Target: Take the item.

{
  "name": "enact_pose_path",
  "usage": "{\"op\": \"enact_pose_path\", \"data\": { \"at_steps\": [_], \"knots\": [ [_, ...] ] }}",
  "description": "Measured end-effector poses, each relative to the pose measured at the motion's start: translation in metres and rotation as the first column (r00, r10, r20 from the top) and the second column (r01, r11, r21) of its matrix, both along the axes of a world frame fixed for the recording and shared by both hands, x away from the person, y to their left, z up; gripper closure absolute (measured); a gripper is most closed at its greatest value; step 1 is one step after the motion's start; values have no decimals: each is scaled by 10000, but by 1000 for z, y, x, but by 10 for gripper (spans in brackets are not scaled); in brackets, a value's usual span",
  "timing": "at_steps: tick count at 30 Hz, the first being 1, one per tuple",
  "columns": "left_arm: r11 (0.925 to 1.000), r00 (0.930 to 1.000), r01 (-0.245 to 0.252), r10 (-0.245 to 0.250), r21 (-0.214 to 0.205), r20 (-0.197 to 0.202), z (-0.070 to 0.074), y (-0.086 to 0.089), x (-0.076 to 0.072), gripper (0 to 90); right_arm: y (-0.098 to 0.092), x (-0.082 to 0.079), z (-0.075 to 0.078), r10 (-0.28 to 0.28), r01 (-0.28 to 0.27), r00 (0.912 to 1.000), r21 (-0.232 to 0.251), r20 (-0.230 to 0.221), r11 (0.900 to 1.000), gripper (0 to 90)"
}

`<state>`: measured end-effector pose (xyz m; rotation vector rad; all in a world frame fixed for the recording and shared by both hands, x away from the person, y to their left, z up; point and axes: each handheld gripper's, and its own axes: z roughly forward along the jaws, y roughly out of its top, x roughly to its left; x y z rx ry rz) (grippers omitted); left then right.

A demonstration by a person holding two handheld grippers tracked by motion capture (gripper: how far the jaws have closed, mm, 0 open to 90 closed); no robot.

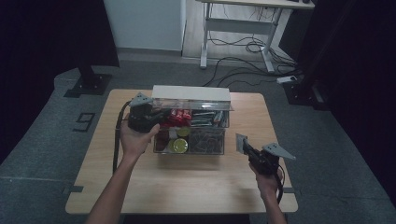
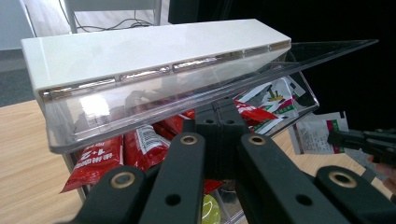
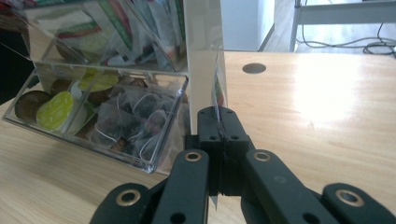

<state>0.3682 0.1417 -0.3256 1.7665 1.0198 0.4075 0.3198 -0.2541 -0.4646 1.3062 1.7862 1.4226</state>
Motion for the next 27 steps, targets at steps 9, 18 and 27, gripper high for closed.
{"op": "enact_pose_path", "data": {
  "at_steps": [9,18,27],
  "knots": [
    [10000,10000,12,-12,-21,11,-1,-1,0,900,0,4,-17,-56,52,9987,-80,-503,10000,888],
    [10000,10000,5,-5,-6,45,-1,-1,-2,900,0,8,-30,-134,118,9957,-183,-916,9998,888],
    [10000,10000,13,-13,-6,48,-1,-2,-3,900,0,14,-44,-154,132,9908,-174,-1345,9998,887]
  ]
}}
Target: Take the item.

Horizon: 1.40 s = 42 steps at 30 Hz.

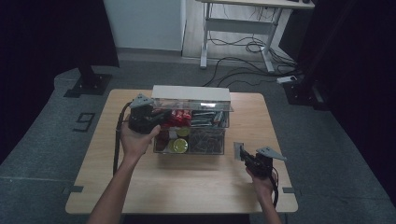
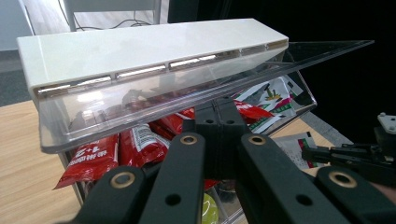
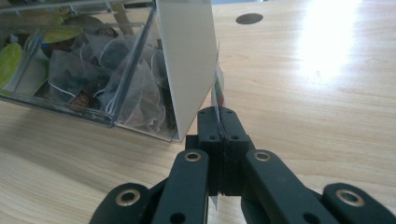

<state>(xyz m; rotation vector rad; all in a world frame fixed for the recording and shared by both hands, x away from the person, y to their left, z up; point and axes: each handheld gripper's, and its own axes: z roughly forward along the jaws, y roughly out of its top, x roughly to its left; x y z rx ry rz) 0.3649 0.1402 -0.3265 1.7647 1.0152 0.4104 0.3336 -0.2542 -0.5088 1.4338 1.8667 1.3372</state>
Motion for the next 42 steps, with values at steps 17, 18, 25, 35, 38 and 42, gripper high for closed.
{"op": "enact_pose_path", "data": {
  "at_steps": [17,18,25,35,38,42],
  "knots": [
    [10000,10000,46,-46,44,-33,-1,-3,1,900,-14,10,-17,-369,372,9982,44,-476,9993,874],
    [10000,10000,45,-45,44,-35,-1,-3,1,900,-15,11,-17,-412,414,9978,40,-513,9991,865],
    [10000,10000,48,-47,80,-54,0,-4,1,900,-23,16,-28,-798,753,9924,-511,-932,9959,784],
    [10000,10000,67,-67,28,-59,-2,-3,1,900,-18,20,-36,-1615,1316,9799,-2296,-1170,9644,453],
    [10000,10000,67,-67,12,-55,-2,-3,1,900,-17,18,-34,-1870,1585,9775,-2442,-981,9567,399],
    [10000,10000,66,-65,41,-50,-2,-4,1,900,-17,14,-28,-1863,1666,9789,-2003,-834,9655,361]
  ]
}}
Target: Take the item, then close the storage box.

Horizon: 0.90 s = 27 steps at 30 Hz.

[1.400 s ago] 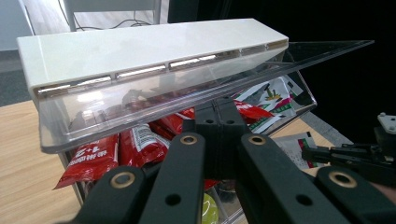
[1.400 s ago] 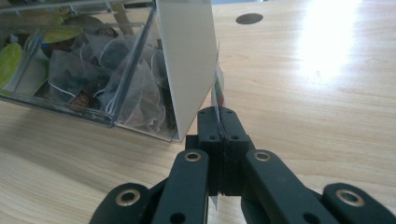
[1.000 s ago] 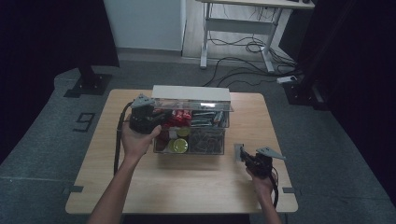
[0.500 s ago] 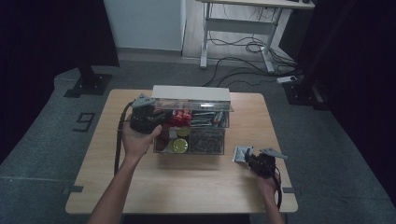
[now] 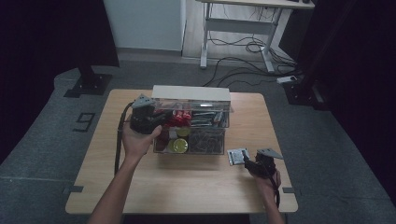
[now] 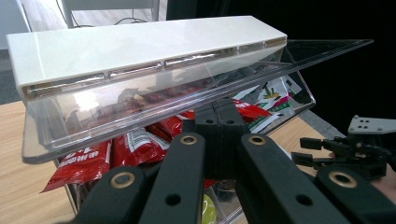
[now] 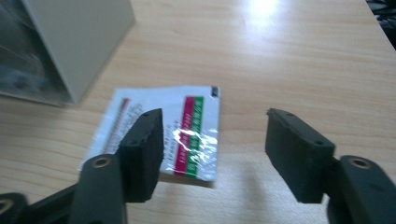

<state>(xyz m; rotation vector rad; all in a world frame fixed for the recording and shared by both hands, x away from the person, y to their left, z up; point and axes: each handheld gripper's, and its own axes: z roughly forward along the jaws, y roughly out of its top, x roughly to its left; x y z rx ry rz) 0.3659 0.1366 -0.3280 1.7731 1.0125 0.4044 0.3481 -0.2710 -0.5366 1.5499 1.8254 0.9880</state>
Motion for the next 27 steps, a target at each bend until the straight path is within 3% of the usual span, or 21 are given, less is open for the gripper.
{"op": "enact_pose_path", "data": {
  "at_steps": [6,12,27],
  "knots": [
    [10000,10000,10,-10,-13,1,0,0,-1,900,4,-6,10,504,-551,9968,766,616,9955,358],
    [10000,10000,61,-61,-7,21,1,0,-3,900,11,-10,16,1012,-1095,9909,941,883,9895,376],
    [9997,9997,201,-204,-168,-148,-5,5,-10,900,12,-12,18,1104,-1187,9907,1099,794,9868,409]
  ]
}}
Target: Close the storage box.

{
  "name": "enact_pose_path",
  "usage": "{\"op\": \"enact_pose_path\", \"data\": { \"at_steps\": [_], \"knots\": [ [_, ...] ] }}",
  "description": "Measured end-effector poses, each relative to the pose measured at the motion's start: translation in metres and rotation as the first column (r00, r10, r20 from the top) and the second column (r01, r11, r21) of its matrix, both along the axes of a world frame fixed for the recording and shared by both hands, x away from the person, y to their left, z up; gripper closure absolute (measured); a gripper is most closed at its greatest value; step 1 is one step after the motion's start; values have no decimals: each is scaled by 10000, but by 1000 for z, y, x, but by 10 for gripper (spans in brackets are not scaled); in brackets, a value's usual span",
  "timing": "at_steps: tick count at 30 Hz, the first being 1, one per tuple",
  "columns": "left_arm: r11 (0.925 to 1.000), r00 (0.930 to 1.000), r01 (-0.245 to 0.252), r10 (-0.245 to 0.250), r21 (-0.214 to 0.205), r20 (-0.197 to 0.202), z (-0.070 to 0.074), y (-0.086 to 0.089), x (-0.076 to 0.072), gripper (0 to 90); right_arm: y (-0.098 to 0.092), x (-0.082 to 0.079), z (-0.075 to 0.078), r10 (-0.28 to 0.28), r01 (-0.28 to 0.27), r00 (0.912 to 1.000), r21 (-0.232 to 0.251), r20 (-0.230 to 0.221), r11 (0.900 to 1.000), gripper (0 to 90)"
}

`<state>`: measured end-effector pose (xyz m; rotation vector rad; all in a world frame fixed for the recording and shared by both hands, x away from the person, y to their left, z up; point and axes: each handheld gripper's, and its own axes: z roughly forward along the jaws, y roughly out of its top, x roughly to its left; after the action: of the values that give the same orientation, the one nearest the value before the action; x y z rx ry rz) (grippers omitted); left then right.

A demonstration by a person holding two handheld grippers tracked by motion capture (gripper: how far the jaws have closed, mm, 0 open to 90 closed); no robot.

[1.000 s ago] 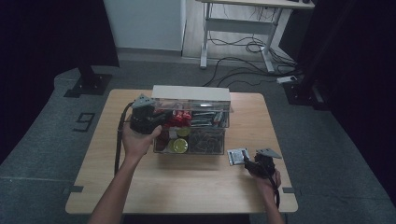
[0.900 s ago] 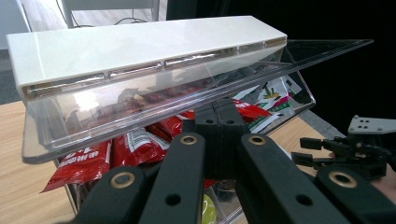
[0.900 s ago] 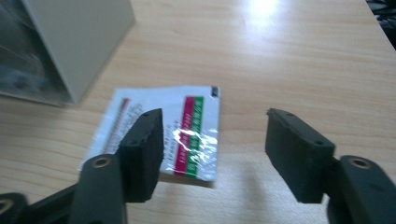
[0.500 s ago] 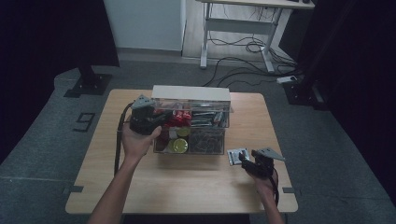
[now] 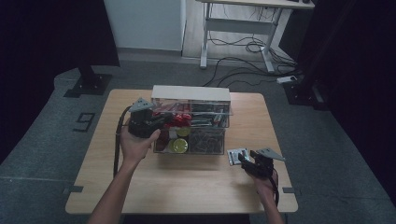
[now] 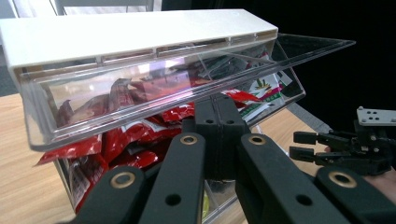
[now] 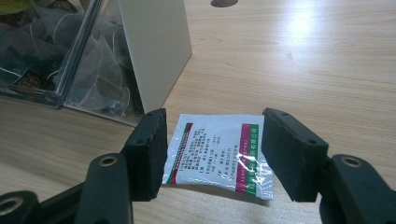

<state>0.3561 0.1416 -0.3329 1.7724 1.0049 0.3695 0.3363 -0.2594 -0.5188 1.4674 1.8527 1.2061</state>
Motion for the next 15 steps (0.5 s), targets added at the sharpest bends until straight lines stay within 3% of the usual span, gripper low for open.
{"op": "enact_pose_path", "data": {
  "at_steps": [15],
  "knots": [
    [9999,9998,87,-85,113,-207,-10,2,-4,900,3,0,-3,70,-71,9999,-62,-147,10000,421]
  ]
}}
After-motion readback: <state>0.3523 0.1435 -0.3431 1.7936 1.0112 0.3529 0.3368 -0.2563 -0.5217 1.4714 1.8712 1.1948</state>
